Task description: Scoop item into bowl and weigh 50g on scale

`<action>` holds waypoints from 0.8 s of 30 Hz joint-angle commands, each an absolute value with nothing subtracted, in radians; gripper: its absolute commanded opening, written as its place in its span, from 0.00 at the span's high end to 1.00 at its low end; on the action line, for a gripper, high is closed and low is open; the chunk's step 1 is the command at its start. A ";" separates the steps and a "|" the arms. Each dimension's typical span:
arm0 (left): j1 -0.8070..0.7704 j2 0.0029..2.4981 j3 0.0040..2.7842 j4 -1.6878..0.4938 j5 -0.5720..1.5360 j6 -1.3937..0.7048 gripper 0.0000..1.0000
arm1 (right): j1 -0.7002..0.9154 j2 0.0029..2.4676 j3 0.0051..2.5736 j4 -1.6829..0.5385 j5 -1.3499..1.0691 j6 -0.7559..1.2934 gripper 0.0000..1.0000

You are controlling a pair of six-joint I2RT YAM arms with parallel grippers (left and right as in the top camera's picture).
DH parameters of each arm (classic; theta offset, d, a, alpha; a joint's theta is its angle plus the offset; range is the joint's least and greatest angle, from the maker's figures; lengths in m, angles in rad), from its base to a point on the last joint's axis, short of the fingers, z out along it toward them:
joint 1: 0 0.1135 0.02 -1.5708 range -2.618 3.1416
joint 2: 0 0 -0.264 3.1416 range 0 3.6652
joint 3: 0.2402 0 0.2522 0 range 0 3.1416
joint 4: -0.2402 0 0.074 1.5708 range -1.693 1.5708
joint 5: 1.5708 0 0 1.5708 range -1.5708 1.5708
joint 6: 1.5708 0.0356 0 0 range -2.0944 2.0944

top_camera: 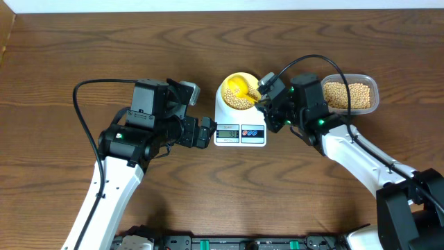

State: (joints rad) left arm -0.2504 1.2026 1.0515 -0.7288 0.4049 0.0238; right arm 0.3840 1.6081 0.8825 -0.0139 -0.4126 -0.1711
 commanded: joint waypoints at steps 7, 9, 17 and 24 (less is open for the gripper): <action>-0.247 1.203 1.053 -0.728 0.399 0.033 0.02 | 0.340 1.612 0.889 -0.010 -0.512 -0.098 0.99; -0.247 1.203 1.053 -0.728 0.399 0.033 0.02 | 0.329 1.612 0.889 -0.011 -0.517 -0.069 0.99; -0.247 1.203 1.053 -0.728 0.399 0.033 0.02 | 0.279 1.612 0.889 -0.002 -0.628 -0.060 0.99; -0.247 1.203 1.053 -0.728 0.399 0.033 0.02 | 0.262 1.609 0.889 0.022 -0.647 -0.059 0.99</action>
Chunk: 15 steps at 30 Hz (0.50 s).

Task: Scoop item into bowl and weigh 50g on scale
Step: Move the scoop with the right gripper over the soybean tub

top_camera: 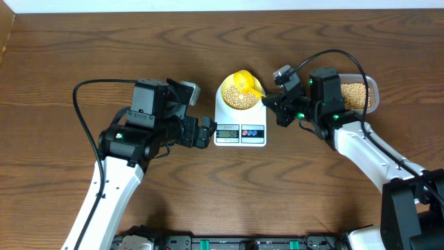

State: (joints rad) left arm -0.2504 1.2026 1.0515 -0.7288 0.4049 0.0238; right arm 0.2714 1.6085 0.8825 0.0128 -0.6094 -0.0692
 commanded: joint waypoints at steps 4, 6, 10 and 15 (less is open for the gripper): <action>-0.247 1.203 1.053 -0.728 0.399 0.033 0.02 | 0.254 1.584 0.889 0.030 -0.647 -0.059 0.99; -0.247 1.203 1.053 -0.728 0.399 0.033 0.02 | 0.247 1.559 0.889 0.034 -0.646 -0.050 0.99; -0.247 1.203 1.053 -0.728 0.399 0.033 0.02 | 0.216 1.512 0.889 0.034 -0.647 0.035 0.99; -0.247 1.203 1.053 -0.728 0.399 0.033 0.02 | 0.156 1.462 0.889 0.034 -0.655 0.177 0.99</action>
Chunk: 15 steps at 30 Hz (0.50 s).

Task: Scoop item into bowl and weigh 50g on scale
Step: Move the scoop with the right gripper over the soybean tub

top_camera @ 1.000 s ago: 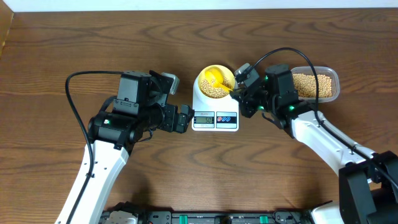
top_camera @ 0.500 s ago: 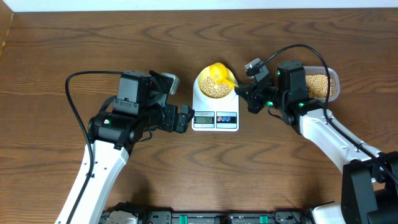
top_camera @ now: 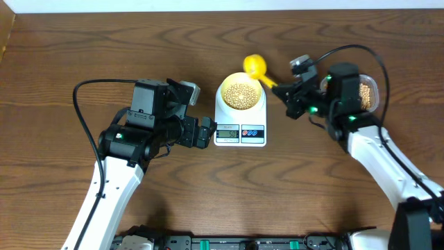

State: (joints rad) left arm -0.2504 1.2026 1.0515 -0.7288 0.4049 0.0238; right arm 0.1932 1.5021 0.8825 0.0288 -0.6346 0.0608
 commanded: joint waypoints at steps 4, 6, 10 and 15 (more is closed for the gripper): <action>-0.247 1.203 1.053 -0.728 0.399 0.033 0.02 | 0.105 1.428 0.889 0.033 -0.691 0.245 0.99; -0.247 1.203 1.053 -0.728 0.399 0.033 0.02 | 0.078 1.415 0.889 0.032 -0.691 0.287 0.99; -0.247 1.203 1.053 -0.728 0.399 0.033 0.02 | 0.010 1.391 0.889 0.010 -0.691 0.315 0.99; -0.247 1.203 1.053 -0.728 0.399 0.033 0.02 | -0.102 1.355 0.889 -0.092 -0.691 0.314 0.99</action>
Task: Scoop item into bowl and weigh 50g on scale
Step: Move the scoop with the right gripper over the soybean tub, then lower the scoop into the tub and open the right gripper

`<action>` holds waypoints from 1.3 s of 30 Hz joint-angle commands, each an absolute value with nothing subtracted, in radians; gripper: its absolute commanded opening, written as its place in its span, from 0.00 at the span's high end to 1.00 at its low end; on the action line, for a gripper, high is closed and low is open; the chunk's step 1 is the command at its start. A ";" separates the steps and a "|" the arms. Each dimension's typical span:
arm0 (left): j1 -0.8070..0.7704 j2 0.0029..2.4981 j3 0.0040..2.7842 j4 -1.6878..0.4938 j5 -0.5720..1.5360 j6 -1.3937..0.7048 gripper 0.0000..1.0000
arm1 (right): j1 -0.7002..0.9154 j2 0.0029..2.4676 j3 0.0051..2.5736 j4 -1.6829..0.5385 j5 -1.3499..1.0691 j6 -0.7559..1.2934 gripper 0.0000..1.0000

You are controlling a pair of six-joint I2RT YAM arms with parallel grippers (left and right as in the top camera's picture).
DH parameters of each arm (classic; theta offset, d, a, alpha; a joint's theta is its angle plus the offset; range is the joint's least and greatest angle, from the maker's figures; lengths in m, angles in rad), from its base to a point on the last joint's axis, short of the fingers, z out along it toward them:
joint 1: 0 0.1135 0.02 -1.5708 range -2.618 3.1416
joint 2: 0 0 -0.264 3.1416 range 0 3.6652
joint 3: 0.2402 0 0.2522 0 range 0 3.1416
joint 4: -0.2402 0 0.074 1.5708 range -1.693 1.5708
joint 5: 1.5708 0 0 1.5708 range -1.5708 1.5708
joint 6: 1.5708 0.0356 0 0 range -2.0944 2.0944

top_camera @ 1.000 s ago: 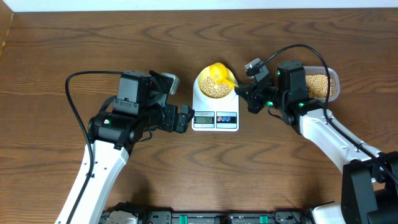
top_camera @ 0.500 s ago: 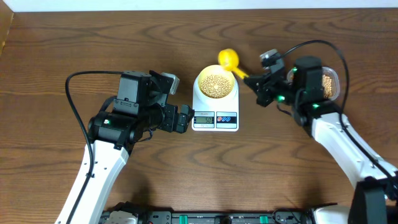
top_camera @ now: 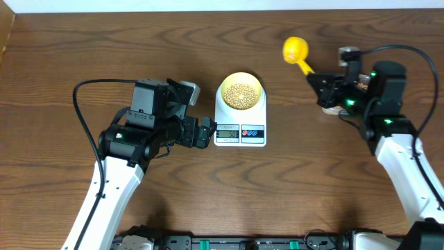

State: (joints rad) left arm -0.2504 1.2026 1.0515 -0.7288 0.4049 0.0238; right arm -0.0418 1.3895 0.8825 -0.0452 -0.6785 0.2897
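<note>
A yellow bowl (top_camera: 241, 92) filled with tan beans sits on the white scale (top_camera: 240, 130) at mid-table; the scale's display is too small to read. My right gripper (top_camera: 319, 79) is shut on the handle of the yellow scoop (top_camera: 295, 48), holding it up at the back right, well away from the bowl. I cannot see into the scoop's head. The bean container is almost wholly hidden under my right wrist. My left gripper (top_camera: 207, 132) rests just left of the scale, its fingers apart and holding nothing.
My left arm (top_camera: 132, 139) takes up the table left of the scale. My right arm (top_camera: 399, 149) runs along the right side down to the front edge. A black cable loops over each arm. Bare wood lies behind and in front of the scale.
My right gripper has carried the scoop farther right and back, from just behind the bowl's right rim to the back right of the table. The left arm, bowl and scale have not moved.
At first the scoop lay inside the bowl on the beans, held by my right gripper. Then it stood over the bowl's right rim, then just behind the bowl, and now far to the right. The left arm stayed beside the scale throughout.
</note>
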 commanded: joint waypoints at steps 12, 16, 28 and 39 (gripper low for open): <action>-0.247 1.203 1.053 -0.728 0.399 0.033 0.02 | -0.327 1.239 0.889 -0.433 -0.679 0.292 0.99; -0.247 1.203 1.053 -0.728 0.399 0.033 0.02 | -0.357 1.239 0.889 -0.490 -0.651 0.245 0.99; -0.247 1.203 1.053 -0.728 0.399 0.033 0.02 | -0.361 1.246 0.888 -0.553 -0.391 0.167 0.97; -0.247 1.203 1.053 -0.728 0.399 0.033 0.02 | -0.346 1.372 0.888 -0.479 -0.400 0.266 0.99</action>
State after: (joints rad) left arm -0.2504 1.2026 1.0515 -0.7288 0.4053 0.0238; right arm -0.3538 1.3499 0.8829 -0.4961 -0.4019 0.2310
